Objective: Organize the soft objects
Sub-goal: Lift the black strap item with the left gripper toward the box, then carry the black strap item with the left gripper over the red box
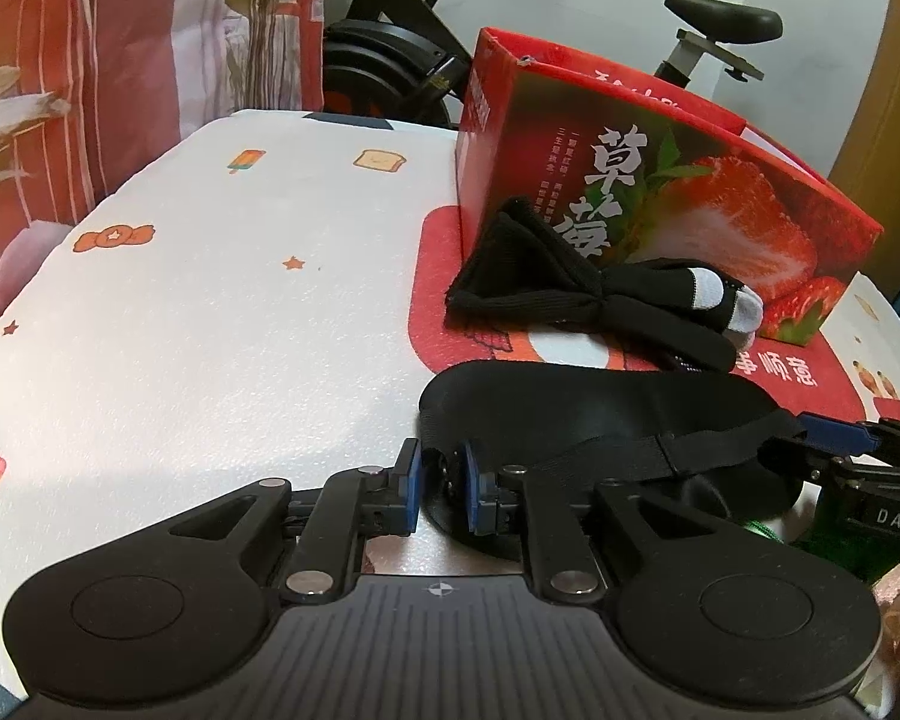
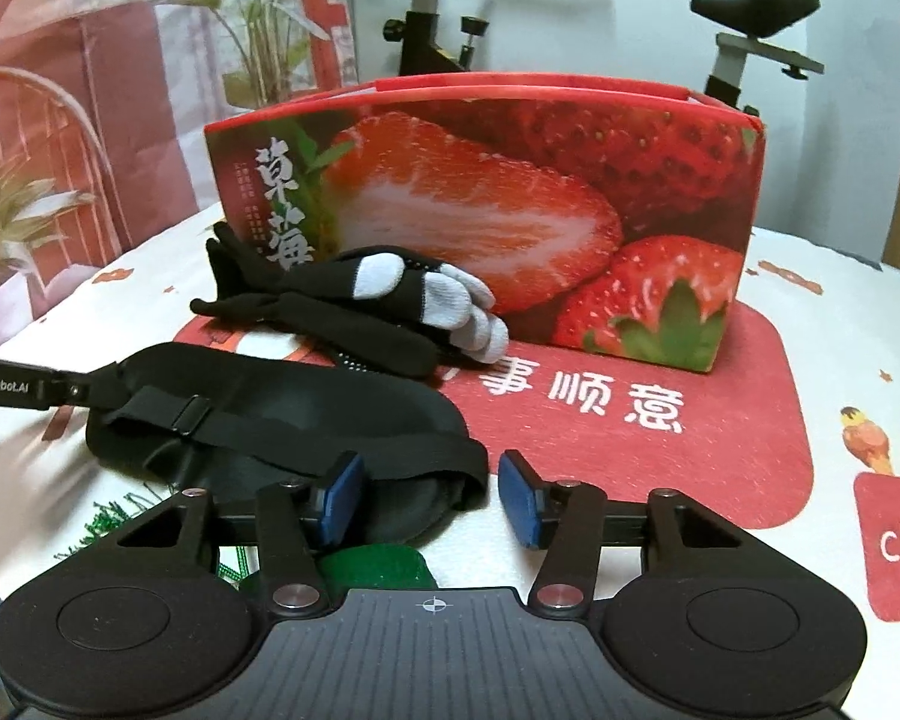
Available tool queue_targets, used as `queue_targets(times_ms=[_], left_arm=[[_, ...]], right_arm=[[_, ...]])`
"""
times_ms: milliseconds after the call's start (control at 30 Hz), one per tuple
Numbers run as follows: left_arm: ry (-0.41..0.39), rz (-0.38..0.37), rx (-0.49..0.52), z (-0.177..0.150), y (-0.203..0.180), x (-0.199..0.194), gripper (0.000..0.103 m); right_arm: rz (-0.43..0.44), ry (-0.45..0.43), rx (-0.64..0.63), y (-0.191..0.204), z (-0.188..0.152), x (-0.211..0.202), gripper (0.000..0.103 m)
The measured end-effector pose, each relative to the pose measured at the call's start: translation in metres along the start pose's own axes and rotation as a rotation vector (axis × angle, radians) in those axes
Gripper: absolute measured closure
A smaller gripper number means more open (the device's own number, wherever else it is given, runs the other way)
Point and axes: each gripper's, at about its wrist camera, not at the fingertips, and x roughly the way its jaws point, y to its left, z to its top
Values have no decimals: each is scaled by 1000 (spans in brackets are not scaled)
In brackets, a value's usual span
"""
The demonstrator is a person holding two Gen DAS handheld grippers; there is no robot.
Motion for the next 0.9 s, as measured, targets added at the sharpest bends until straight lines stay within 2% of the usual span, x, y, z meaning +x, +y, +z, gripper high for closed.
queue_targets(times_ms=[200,267,300,333,467,600,733,900], left_arm=[[-9,19,26,-1,-5,0,87],[-11,21,29,-2,-6,0,87],[-13,20,27,-2,-5,-1,87],[-14,19,25,-2,-5,-1,87],[-16,21,28,-2,-5,-1,87],[-16,25,33,-2,-5,-1,86],[-18,22,26,-2,-4,0,85],[-17,20,14,-1,-2,0,84]], right_arm=[[23,-9,7,-4,0,0,54],[39,-14,24,-7,-1,-1,58],[64,-16,37,-9,-1,-1,67],[82,-16,50,-12,-2,-1,70],[98,-24,86,-16,-2,-3,76],[108,-38,66,-11,-3,-5,86],[93,-68,31,-6,-4,-9,93],[70,-98,61,-10,-4,-13,95]])
